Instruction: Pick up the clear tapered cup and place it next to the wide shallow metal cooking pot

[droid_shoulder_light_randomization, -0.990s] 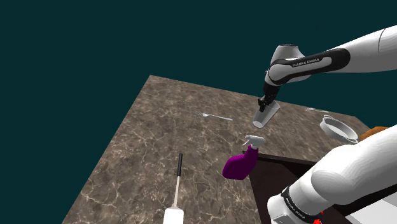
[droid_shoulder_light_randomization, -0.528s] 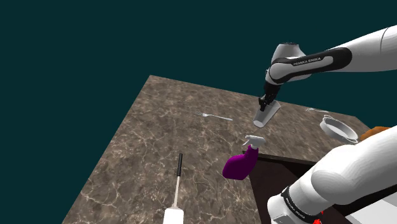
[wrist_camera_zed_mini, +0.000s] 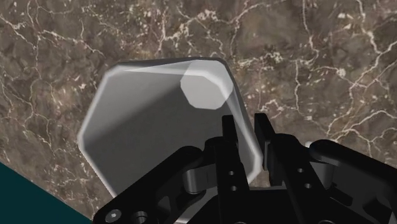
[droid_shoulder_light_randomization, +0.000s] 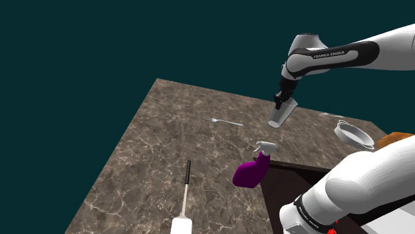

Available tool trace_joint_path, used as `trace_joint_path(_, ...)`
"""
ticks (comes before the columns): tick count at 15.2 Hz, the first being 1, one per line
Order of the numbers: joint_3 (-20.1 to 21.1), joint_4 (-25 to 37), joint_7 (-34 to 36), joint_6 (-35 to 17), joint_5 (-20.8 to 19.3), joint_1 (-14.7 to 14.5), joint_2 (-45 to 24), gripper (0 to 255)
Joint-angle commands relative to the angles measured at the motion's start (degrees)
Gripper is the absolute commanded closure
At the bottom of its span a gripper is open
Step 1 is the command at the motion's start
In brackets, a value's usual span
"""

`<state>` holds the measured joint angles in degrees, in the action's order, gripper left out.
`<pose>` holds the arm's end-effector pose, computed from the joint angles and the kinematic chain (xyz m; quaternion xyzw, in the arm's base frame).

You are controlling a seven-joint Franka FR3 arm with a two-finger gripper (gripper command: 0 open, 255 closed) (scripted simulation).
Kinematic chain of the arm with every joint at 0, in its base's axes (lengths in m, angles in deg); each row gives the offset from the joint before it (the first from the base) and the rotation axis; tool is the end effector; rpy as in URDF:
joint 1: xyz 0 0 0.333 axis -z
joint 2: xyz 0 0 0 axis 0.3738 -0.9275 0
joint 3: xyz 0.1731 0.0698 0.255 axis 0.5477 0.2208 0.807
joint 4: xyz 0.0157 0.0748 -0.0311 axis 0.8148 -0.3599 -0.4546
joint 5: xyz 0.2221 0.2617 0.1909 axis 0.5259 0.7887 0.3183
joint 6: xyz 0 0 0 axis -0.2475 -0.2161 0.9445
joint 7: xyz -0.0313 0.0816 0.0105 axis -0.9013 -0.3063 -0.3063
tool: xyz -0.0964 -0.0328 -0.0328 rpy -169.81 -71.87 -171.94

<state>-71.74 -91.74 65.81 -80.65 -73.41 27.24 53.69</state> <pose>0.3918 -0.2199 0.4309 0.9962 -0.0348 -0.0477 0.0638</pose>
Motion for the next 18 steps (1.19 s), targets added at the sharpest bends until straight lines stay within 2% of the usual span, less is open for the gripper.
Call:
trace_joint_path(1,0.2,0.8,-0.2,1.6,0.0,0.0,0.8,255)
trace_joint_path(18,1.9,11.5,-1.8,14.9,1.0,-0.4,3.6,255)
